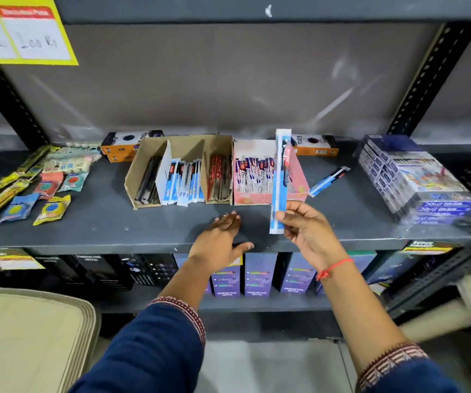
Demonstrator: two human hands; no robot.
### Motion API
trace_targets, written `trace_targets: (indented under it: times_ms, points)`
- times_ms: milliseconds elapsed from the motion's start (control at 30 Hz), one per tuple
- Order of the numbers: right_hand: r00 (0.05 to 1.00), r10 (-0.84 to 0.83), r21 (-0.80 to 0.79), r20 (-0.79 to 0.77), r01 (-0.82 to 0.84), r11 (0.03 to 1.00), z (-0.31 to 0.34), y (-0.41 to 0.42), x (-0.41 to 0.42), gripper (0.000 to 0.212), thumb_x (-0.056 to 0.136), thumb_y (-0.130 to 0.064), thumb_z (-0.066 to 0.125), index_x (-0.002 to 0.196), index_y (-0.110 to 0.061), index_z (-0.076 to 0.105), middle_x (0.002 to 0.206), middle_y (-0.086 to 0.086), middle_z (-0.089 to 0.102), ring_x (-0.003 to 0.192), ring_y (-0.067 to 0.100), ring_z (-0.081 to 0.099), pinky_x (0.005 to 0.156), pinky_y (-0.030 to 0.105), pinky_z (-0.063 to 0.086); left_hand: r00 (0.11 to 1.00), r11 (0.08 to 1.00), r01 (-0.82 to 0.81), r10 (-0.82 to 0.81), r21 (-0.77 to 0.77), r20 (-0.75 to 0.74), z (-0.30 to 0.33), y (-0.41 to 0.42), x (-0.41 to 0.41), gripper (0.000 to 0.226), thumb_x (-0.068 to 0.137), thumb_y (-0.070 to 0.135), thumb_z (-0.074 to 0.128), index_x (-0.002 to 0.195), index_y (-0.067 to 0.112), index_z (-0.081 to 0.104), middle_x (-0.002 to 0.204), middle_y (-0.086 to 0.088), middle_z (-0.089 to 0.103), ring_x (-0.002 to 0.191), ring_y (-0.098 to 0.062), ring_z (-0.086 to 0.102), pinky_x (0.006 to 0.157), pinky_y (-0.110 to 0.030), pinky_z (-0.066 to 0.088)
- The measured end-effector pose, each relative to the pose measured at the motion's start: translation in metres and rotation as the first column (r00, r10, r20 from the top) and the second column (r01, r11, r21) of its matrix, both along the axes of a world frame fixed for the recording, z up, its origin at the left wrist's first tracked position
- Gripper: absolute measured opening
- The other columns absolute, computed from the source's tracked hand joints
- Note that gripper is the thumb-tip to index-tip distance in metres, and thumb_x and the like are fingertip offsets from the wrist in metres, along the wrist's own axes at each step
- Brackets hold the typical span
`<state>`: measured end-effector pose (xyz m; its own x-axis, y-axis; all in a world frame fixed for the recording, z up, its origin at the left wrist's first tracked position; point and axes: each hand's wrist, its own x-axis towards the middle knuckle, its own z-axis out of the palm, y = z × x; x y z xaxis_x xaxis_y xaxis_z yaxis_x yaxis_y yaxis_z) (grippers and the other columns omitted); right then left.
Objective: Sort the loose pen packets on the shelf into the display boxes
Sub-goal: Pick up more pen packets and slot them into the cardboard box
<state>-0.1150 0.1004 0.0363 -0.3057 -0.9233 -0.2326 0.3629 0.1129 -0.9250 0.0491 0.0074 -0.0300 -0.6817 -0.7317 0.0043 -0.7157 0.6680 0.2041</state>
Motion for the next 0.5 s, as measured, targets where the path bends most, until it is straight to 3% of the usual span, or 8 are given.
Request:
trace_targets:
  times_ms: [300, 500]
  points:
    - [0.996, 0.043, -0.003, -0.076, -0.043, 0.999, 0.007, -0.009, 0.018, 0.025, 0.082, 0.003, 0.062, 0.071, -0.02, 0.063, 0.052, -0.013, 0.07, 0.047, -0.006, 0.062, 0.048, 0.006, 0.045, 0.999, 0.999, 0.039, -0.039, -0.032, 0.014, -0.001, -0.001, 0.004, 0.073, 0.092, 0.055, 0.037, 0.144, 0.008, 0.015, 0.155, -0.009, 0.015, 0.141, -0.021, 0.012, 0.113, -0.03, 0.009]
    - [0.996, 0.066, 0.007, -0.054, -0.066, 0.998, 0.003, -0.022, 0.031, 0.023, 0.083, 0.003, 0.061, 0.075, -0.018, 0.065, 0.052, -0.012, 0.071, 0.047, -0.005, 0.063, 0.046, 0.006, 0.048, 1.0, 0.999, 0.027, -0.027, -0.031, 0.001, 0.0, -0.006, 0.02, 0.069, 0.093, 0.053, 0.037, 0.144, 0.011, 0.018, 0.155, -0.006, 0.017, 0.141, -0.022, 0.015, 0.111, -0.032, 0.018]
